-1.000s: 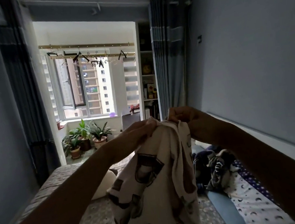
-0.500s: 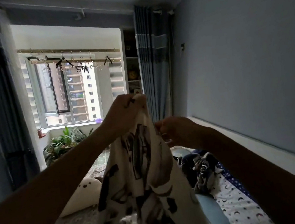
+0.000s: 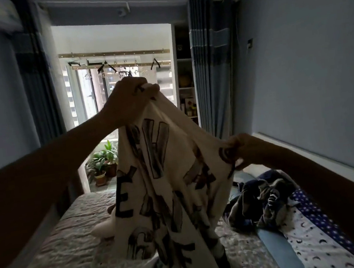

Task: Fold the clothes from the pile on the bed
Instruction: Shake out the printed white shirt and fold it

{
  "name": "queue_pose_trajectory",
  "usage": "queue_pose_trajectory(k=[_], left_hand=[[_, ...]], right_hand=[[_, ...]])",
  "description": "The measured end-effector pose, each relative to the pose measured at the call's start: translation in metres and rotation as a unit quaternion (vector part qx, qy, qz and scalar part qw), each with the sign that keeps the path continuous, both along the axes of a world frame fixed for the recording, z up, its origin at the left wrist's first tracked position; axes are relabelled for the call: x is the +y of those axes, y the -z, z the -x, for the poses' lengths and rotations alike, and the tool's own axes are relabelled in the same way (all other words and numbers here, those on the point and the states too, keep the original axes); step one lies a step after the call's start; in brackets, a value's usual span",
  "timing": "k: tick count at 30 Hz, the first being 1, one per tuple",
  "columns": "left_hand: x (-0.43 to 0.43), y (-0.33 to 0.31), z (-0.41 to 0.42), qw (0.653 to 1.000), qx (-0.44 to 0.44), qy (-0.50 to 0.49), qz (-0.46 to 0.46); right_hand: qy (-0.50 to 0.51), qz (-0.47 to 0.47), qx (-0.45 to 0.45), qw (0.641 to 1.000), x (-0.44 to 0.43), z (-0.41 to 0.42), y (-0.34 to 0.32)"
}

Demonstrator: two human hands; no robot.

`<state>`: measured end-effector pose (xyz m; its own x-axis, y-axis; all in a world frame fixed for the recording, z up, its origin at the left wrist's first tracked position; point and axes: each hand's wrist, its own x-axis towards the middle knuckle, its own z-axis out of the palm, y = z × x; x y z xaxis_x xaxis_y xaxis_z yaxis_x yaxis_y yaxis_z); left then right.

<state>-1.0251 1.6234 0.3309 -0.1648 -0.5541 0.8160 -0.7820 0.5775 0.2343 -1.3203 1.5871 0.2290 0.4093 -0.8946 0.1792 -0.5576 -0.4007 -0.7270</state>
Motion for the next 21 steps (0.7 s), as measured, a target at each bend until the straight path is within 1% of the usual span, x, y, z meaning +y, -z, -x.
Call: queue_pose_trajectory(k=[2,4,5,6,7,8,9,11,12,13,14,15,16,17,18,19,20,21], left_hand=[[0.001,0.000,-0.021,0.999,0.015,-0.008,-0.044],[0.003,0.004,-0.038,0.994,0.034,0.022,-0.100],[0.005,0.007,-0.042,0.991,0.040,0.043,-0.121],[0.007,0.011,-0.042,0.988,0.039,0.062,-0.136],[0.009,0.014,-0.037,0.986,0.031,0.076,-0.143],[0.010,0.016,-0.031,0.986,0.019,0.089,-0.143],[0.009,0.019,-0.023,0.984,0.007,0.101,-0.144],[0.008,0.021,-0.007,0.983,-0.028,0.112,-0.144],[0.008,0.021,-0.001,0.982,-0.044,0.115,-0.143],[0.006,0.021,0.003,0.981,-0.061,0.111,-0.149],[0.006,0.021,0.007,0.977,-0.076,0.107,-0.168],[0.008,0.023,0.008,0.969,-0.084,0.116,-0.202],[0.012,0.026,0.007,0.952,-0.083,0.146,-0.257],[0.016,0.028,0.004,0.920,-0.057,0.192,-0.337],[0.021,0.030,0.001,0.875,0.009,0.237,-0.423],[0.020,0.034,-0.007,0.843,0.077,0.264,-0.461],[0.014,0.039,-0.013,0.832,0.134,0.287,-0.455],[0.005,0.045,-0.019,0.847,0.169,0.288,-0.414]], right_hand=[[0.058,0.051,-0.059,0.995,-0.007,0.009,-0.008],[0.119,0.106,-0.138,0.978,-0.014,0.014,-0.021],[0.130,0.114,-0.164,0.971,-0.014,0.013,-0.028],[0.118,0.109,-0.169,0.972,-0.012,0.008,-0.034],[0.080,0.089,-0.145,0.982,-0.005,-0.001,-0.037],[0.010,0.047,-0.111,0.993,0.004,-0.015,-0.039],[-0.068,-0.004,-0.060,0.996,0.012,-0.033,-0.035],[-0.191,-0.096,0.039,0.976,0.027,-0.075,-0.017],[-0.228,-0.111,0.058,0.966,0.030,-0.095,-0.004],[-0.238,-0.097,0.045,0.965,0.030,-0.112,0.008],[-0.231,-0.064,0.002,0.971,0.027,-0.125,0.017],[-0.214,-0.049,-0.050,0.974,0.023,-0.132,0.020],[-0.187,-0.049,-0.094,0.977,0.019,-0.133,0.020],[-0.173,-0.064,-0.132,0.974,0.016,-0.131,0.019],[-0.178,-0.066,-0.161,0.968,0.011,-0.128,0.017],[-0.198,-0.053,-0.176,0.963,0.007,-0.125,0.016],[-0.227,-0.037,-0.195,0.953,0.003,-0.124,0.014],[-0.252,-0.026,-0.217,0.943,0.000,-0.124,0.011]])
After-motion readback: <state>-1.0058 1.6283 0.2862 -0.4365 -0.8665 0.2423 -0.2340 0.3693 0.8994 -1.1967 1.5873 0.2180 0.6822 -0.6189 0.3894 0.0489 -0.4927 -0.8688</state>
